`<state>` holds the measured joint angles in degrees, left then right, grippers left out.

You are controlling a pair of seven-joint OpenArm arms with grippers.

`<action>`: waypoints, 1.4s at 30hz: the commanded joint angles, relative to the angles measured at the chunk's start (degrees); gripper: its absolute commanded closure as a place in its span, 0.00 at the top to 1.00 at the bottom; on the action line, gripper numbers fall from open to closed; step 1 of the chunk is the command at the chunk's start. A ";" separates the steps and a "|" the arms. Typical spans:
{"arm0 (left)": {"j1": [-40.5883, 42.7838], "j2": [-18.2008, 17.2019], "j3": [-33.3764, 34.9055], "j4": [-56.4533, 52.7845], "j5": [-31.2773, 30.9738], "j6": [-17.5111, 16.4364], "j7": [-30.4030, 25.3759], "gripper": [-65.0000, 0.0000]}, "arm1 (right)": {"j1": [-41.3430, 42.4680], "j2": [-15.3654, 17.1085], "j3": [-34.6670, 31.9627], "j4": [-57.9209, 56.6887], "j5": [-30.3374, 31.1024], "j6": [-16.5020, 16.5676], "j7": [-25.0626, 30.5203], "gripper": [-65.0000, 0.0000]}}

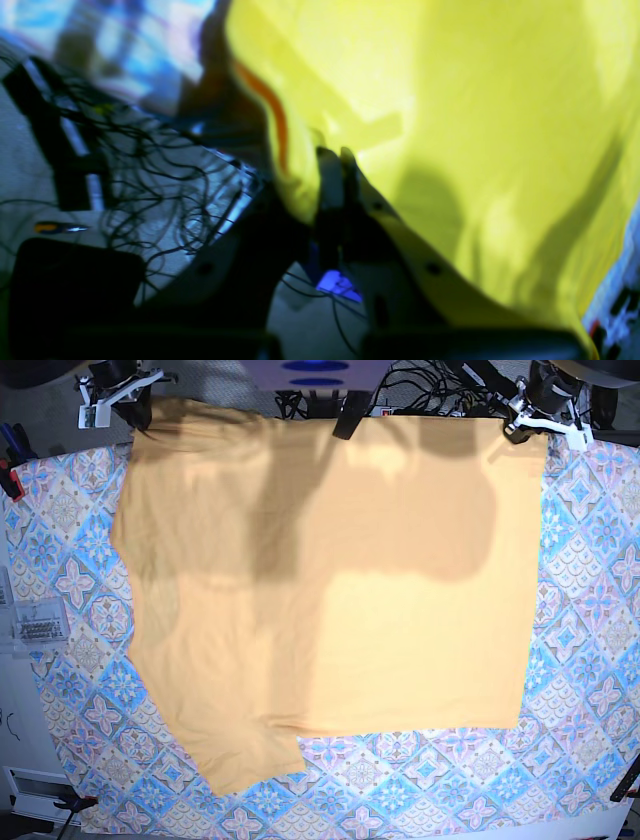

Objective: Fold the T-shirt properly
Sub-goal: 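Lift the shoulder edge with both grippers and pull it toward the robot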

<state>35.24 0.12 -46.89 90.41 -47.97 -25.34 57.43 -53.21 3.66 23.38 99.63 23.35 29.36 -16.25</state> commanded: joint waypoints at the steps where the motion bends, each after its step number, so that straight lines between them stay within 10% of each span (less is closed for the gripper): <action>1: 0.49 -0.52 -0.62 1.06 -0.69 -0.28 -0.68 0.00 | -0.81 0.34 0.67 1.68 0.60 0.13 1.88 0.00; 27: -12.08 -0.16 -0.62 10.03 -0.17 0.24 -0.59 0.00 | 15.72 0.34 0.14 4.94 -5.20 0.04 2.58 0.00; 42: -21.66 0.01 -0.62 4.75 6.16 0.24 -0.68 0.00 | 28.29 0.34 0.05 2.39 -5.29 0.13 -7.00 0.00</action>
<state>13.58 0.78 -47.29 94.28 -41.12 -24.97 57.69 -25.06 3.49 23.20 101.06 17.15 29.76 -25.08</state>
